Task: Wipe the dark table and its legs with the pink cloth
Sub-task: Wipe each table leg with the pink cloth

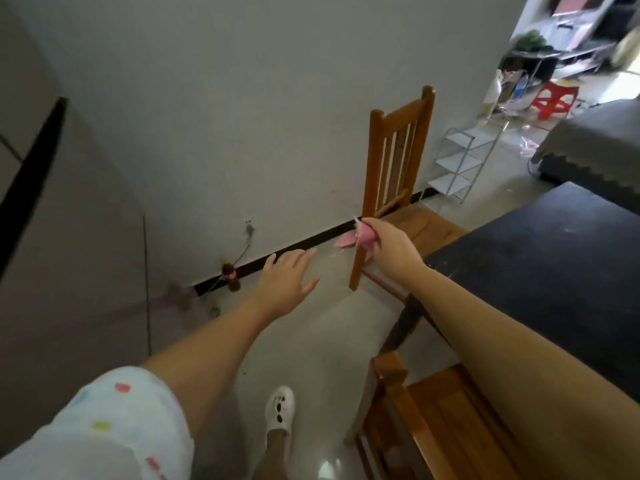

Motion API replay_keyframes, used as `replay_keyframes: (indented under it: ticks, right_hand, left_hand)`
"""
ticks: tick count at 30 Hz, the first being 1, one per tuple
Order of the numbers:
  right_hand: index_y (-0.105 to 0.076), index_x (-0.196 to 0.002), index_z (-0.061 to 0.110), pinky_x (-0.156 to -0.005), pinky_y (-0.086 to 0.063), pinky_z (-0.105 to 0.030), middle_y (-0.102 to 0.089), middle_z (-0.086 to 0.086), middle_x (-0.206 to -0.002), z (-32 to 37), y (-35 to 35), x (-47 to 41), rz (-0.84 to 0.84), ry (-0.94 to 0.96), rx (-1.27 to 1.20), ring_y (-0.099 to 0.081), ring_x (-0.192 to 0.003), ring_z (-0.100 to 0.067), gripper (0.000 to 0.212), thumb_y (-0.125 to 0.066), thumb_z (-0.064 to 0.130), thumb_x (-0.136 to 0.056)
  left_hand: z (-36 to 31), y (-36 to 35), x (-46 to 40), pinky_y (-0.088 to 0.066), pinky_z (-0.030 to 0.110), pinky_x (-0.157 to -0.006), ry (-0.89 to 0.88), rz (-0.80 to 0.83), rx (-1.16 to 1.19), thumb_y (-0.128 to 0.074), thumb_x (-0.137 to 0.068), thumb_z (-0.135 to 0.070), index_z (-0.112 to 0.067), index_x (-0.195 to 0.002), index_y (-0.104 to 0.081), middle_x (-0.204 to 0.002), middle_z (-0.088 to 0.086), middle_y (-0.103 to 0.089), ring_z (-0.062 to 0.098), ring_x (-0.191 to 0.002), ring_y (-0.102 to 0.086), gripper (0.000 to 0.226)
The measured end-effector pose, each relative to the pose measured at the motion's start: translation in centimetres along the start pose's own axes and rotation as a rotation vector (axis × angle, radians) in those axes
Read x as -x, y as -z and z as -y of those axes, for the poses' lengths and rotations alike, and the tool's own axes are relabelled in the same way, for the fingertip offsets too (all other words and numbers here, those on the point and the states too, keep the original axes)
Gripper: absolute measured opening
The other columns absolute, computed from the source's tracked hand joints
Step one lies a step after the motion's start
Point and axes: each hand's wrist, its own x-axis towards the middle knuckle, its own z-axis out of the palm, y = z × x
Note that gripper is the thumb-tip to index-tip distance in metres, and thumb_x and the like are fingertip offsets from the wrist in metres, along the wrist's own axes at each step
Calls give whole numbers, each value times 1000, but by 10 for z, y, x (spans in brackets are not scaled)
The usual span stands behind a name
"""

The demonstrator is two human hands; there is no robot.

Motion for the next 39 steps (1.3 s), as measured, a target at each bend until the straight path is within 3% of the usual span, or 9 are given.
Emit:
replay_keyframes:
  ticks: [6,9,14,19,30,34,37,39]
  right_hand:
    - [-45,-133,28,-100,-44,-37,-54,3,-130,-57,-57,-59,-10,-277,13,-53,-117,-15,45,-55,15,-91]
    - [-44,-132,33,-100,-44,-35,-54,6,-130,-63,-85,-83,48,-382,19,-52,-118,-13,47,-55,14,-90]
    - [-45,-131,31,-98,-43,-33,-51,4,-133,-92,-102,-117,78,-569,-11,-51,-120,-15,44,-54,14,-91]
    - [-47,-131,24,-95,-47,-38,-56,-3,-127,-128,-115,-122,21,-791,-141,-55,-113,-22,43,-50,7,-91]
    - [-52,-126,21,-88,-49,-32,-61,-6,-117,-164,-142,-112,-44,-1146,-403,-57,-102,-19,42,-48,0,-89]
    - [-51,-127,7,-87,-40,-22,-58,-15,-119,-164,-142,-121,-188,-1404,-677,-54,-109,-27,32,-44,7,-95]
    - [-47,-134,15,-93,-47,-36,-58,-9,-113,-159,-163,-132,-377,-1580,-757,-56,-103,-25,36,-43,18,-98]
    - [-46,-136,20,-97,-47,-43,-57,-11,-123,-153,-187,-143,-550,-1682,-776,-55,-109,-27,41,-46,16,-96]
  left_hand:
    - [33,-45,-121,-7,43,-115,-276,164,-17,-35,-95,-44,-23,-146,-13,-150,2,-25,17,-139,-20,60]
    - [58,-58,-162,-4,43,-115,-344,300,-11,-33,-95,-45,-25,-146,-11,-151,1,-23,15,-140,-17,59]
    - [75,-74,-233,-4,43,-114,-417,366,-12,-33,-95,-45,-24,-146,-10,-150,3,-24,16,-139,-18,59]
    - [59,-104,-275,-8,42,-113,-539,495,-76,-32,-95,-45,-24,-146,-11,-149,3,-26,17,-138,-20,59]
    - [-6,-146,-348,-5,43,-114,-943,645,-198,-30,-95,-46,-24,-146,-7,-151,2,-21,17,-139,-17,60]
    - [-14,-163,-379,-5,43,-115,-1126,710,-209,-28,-96,-46,-25,-146,-4,-152,1,-21,17,-140,-15,60]
    - [-16,-181,-411,-7,44,-116,-1266,749,-212,-27,-96,-46,-26,-146,-2,-151,0,-23,16,-140,-15,59]
    - [-18,-189,-435,-9,43,-116,-1380,781,-230,-27,-96,-45,-25,-146,-2,-151,0,-22,16,-140,-15,59]
